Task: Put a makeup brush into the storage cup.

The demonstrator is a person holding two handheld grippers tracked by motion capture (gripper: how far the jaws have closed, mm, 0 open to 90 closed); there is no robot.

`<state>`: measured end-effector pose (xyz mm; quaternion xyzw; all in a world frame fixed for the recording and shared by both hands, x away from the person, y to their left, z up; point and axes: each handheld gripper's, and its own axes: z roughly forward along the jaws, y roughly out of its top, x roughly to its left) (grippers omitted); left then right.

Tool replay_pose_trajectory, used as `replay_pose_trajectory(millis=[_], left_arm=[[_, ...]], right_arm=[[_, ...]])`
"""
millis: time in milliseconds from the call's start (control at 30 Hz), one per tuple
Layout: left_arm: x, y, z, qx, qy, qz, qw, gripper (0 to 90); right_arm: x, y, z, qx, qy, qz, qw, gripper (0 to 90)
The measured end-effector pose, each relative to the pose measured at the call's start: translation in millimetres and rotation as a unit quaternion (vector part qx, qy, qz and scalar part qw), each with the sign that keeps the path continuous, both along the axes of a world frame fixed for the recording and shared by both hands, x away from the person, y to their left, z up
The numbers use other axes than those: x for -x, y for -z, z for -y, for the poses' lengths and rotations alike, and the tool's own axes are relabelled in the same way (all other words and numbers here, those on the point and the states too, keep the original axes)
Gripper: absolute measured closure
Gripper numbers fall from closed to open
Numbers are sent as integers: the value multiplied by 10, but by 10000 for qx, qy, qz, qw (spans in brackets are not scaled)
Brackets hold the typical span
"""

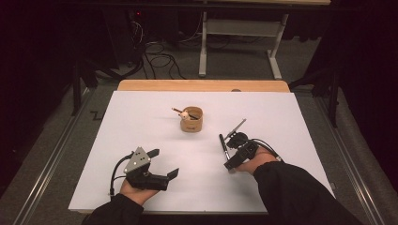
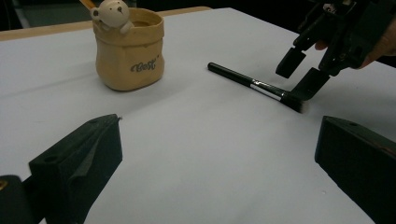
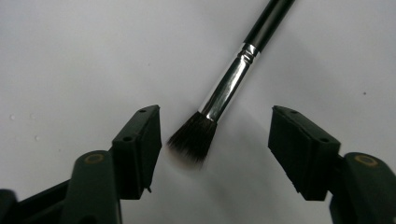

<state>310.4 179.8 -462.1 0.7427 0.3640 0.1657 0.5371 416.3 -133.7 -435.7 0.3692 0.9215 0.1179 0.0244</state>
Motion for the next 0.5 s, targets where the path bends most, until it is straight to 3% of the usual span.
replay_pose_trajectory(millis=[267, 333, 367, 500], left_arm=[[-3, 2, 12, -8, 43, -12, 10000, 15], [-3, -1, 8, -19, 49, -23, 10000, 15], [-3, -1, 7, -17, 49, -22, 10000, 15], [-2, -3, 4, -17, 43, -24, 10000, 15]], right_arm=[[-75, 51, -70, -29, 68, 52, 10000, 490], [-88, 60, -89, 9, 136, 47, 9999, 518], [-83, 64, -110, 25, 340, -14, 9994, 528], [-137, 97, -112, 54, 291, 51, 9995, 551]])
